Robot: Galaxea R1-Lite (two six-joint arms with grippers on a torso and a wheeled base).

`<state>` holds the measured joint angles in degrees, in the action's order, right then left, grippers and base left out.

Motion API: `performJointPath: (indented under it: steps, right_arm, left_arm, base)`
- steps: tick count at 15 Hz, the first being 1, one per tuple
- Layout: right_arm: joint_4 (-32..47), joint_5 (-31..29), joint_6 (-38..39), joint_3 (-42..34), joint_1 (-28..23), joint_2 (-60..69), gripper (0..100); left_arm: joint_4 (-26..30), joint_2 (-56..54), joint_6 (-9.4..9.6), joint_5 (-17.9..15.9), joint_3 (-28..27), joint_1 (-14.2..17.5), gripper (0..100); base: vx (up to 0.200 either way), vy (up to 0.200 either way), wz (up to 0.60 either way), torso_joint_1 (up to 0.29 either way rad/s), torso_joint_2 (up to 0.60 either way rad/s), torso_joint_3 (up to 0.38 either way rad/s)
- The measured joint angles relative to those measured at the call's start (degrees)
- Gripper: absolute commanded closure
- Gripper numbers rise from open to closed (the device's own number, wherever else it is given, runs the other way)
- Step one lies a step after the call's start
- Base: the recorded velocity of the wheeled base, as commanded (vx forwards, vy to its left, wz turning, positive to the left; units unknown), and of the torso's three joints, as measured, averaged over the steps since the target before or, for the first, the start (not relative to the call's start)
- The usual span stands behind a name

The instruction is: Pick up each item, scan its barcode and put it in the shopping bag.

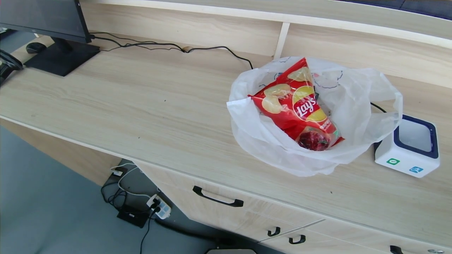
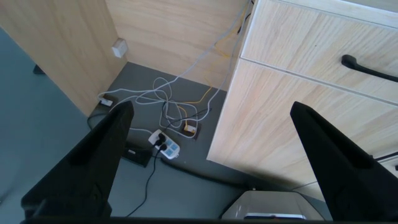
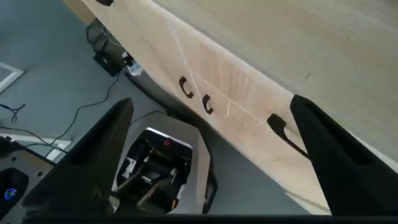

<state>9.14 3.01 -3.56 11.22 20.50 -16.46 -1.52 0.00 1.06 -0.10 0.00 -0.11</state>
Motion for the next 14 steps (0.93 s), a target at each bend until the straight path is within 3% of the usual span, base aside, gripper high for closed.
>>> performJointPath:
  steps: [1,3,6,10,14]
  right_arm:
    - [8.3,0.0,0.2,0.5,-0.2,4.9,0]
    - [13.9,0.0,0.3,2.0,-0.9,11.6,0]
    - [14.6,-2.0,0.4,1.9,-2.3,15.3,0]
    - [14.1,-9.8,3.5,2.1,-2.9,16.6,0]
    - [10.7,-7.8,5.1,0.1,-3.0,16.7,0]
  left_arm:
    - [0.0,0.0,0.05,0.0,0.0,0.0,0]
    - [0.0,0.0,0.05,0.0,0.0,0.0,0]
    - [0.0,0.0,0.02,0.0,0.0,0.0,0]
    - [0.0,0.0,-0.02,0.0,0.0,0.0,0]
    - [0.0,0.0,-0.02,0.0,0.0,0.0,0]
  base:
    - [0.0,0.0,0.0,0.0,0.0,0.0]
    - [0.0,0.0,0.0,0.0,0.0,0.0]
    - [0.0,0.0,0.0,0.0,0.0,0.0]
    - [0.0,0.0,0.0,0.0,0.0,0.0]
    - [0.0,0.0,0.0,0.0,0.0,0.0]
